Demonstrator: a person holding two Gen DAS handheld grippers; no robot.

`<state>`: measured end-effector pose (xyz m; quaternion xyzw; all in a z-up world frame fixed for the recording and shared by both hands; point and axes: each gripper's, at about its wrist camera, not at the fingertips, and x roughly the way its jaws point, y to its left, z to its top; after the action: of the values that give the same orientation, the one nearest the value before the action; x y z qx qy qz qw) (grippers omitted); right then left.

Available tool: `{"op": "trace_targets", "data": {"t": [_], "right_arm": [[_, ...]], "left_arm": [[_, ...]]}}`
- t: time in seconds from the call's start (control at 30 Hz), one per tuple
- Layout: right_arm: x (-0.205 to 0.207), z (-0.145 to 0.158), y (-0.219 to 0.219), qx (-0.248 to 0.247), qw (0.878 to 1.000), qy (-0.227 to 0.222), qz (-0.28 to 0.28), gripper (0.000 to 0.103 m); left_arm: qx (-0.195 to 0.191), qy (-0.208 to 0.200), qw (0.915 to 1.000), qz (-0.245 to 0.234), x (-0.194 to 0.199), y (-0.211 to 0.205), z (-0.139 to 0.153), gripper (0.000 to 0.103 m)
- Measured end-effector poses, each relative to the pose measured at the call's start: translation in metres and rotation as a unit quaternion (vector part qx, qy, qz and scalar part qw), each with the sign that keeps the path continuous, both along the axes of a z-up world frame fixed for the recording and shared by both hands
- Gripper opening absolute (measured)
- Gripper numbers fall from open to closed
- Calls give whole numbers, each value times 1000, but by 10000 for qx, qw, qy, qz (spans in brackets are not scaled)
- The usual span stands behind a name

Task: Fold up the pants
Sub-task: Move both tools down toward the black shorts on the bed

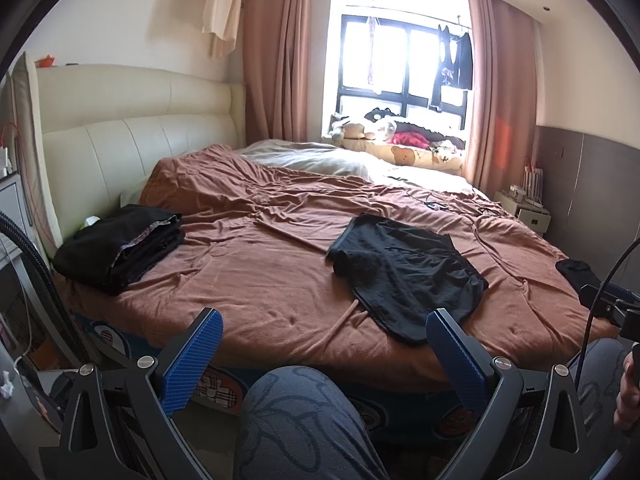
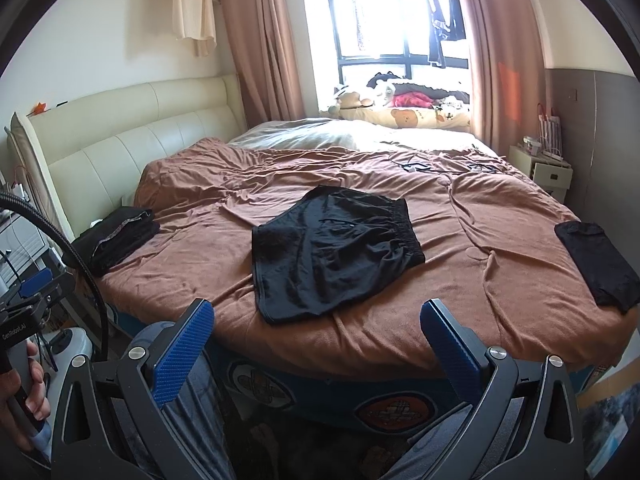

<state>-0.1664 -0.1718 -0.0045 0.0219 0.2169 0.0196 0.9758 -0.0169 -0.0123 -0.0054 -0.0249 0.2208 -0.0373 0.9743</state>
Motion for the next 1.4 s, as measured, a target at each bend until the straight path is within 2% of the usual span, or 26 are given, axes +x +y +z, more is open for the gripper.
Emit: {"op": "trace_targets", "data": {"t": [0.23,0.63,0.97,1.03,1.27,1.33,1.4], "right_arm": [[23,-2,-4,26,9998,139,-103,103],[63,-11,-27,147,9982,441,-370,103],[109,-28,-51,373,9964,719,-250,103],[118,-32,-56,398,9962,750,-204,103],[145,-48,-78,573,9941,906,-167,97],[151,-52,-83,616,9931,979,-173,94],[158,-56,-86,642,9923,1048,-156,91]], "left_arm": [[-118,129,9998,-78,27,2,-9,103],[-426,603,9965,-390,73,4,-36,102],[-697,1159,9863,-945,118,-25,-60,101],[-753,1284,9832,-1056,128,-31,-66,93],[-923,1820,9708,-1261,163,-49,-92,79],[-968,1984,9670,-1269,172,-53,-100,68],[-1023,2159,9629,-1252,182,-56,-110,66]]}}
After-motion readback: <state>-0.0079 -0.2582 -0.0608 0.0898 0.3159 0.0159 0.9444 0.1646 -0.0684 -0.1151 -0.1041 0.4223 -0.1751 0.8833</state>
